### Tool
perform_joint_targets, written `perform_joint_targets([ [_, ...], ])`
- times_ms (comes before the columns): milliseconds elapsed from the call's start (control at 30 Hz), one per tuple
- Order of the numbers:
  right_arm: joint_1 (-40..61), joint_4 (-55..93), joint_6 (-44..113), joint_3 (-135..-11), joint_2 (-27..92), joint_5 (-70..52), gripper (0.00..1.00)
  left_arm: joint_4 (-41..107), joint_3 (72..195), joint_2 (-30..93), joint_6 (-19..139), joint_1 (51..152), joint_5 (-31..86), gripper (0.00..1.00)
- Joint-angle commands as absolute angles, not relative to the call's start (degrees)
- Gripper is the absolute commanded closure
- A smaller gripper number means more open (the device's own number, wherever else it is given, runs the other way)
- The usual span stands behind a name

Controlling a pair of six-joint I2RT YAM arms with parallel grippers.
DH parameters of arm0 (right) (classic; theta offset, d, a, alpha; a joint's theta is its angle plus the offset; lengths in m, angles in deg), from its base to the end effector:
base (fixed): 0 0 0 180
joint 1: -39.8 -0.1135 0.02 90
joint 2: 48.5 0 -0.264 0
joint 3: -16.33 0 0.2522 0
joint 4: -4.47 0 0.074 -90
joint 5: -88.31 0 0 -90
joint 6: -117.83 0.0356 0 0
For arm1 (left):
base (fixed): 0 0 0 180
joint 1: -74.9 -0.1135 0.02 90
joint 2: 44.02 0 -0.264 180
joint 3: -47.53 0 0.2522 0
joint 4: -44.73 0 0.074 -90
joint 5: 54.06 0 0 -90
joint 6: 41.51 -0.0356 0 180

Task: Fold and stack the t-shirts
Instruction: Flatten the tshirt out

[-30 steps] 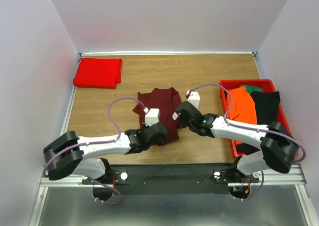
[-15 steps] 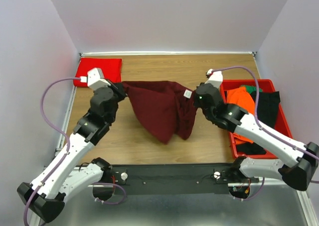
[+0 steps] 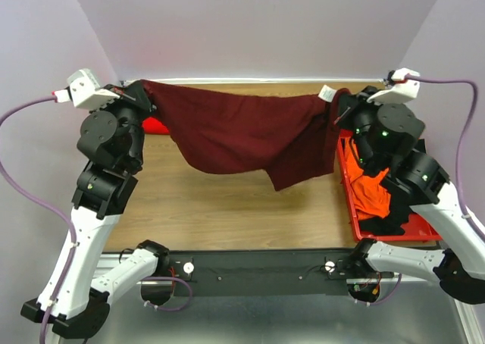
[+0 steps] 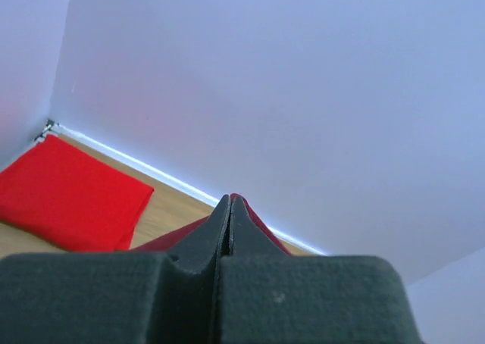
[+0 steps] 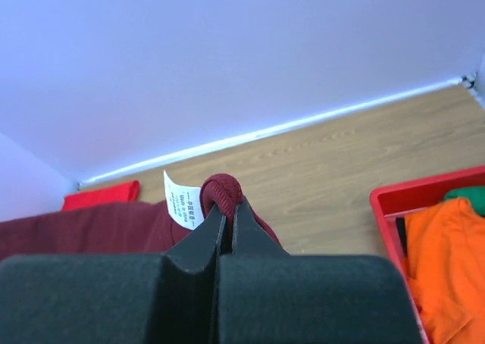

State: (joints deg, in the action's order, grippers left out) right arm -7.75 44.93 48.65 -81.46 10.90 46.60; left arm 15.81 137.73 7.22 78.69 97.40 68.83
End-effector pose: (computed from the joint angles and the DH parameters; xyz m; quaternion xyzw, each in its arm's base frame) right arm 0.1417 0.1156 0.4938 0.1245 0.7046 0.1124 0.6895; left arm 0.1489 -0.0407 0.4961 -0.2578 0.6003 -0.1632 0.7393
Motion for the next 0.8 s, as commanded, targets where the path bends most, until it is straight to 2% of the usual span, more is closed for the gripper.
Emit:
perform_joint_targets([
  [0,-7.48,45.74,43.83,-85.93,8.46,50.43,1.00,15.33,140.82,3.98,75.39,96.96,72.59,1.00],
  [300,-7.57,45.65,43.13,-86.47,5.55,46.29,0.99,13.56,141.71,-0.52,74.34,96.96,73.38,1.00],
  [533,-6.44,42.05,37.59,-87.96,20.89,51.05,0.99,20.06,138.38,8.09,73.19,96.52,74.70,1.00],
  [600,-0.48,41.52,38.73,-89.01,25.57,45.01,0.99,23.04,135.91,12.83,74.24,95.29,74.70,1.00],
  [700,11.12,41.43,44.08,-89.54,34.89,31.30,0.99,28.74,132.66,20.02,75.74,90.91,69.19,1.00],
  [733,13.76,41.43,46.53,-90.41,37.26,28.48,0.97,30.25,131.96,22.05,76.52,89.94,64.90,1.00],
  [767,17.62,41.43,47.33,-90.95,42.16,24.37,0.86,30.70,131.25,24.08,76.88,87.66,62.68,0.85],
])
